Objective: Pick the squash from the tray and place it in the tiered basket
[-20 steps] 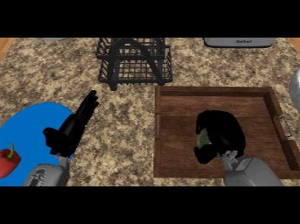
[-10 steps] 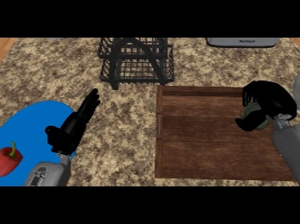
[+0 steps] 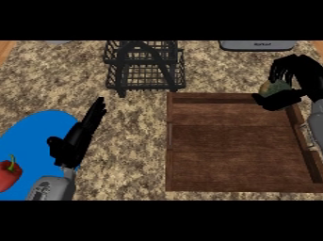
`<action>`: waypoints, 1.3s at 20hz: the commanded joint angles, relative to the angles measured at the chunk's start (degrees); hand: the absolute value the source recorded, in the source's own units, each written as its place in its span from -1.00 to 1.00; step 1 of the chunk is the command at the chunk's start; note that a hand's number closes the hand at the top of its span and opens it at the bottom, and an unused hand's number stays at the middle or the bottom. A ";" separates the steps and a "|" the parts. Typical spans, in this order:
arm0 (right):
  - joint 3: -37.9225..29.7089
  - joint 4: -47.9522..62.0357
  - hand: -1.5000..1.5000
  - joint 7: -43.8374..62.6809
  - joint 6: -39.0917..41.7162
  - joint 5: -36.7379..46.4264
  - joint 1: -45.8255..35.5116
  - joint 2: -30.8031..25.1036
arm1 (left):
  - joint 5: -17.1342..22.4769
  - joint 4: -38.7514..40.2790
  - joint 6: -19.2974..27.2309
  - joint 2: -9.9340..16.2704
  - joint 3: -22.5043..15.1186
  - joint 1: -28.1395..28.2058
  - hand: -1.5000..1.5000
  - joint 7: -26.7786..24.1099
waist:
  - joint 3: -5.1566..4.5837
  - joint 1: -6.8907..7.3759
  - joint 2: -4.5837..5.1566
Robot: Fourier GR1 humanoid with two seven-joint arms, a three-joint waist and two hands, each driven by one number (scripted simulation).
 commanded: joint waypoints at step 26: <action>-2.74 29.29 1.00 21.03 -4.17 -1.64 -51.94 19.64 | -1.67 -2.77 -1.82 -1.04 -0.68 1.36 0.00 1.58 | -0.09 2.42 0.51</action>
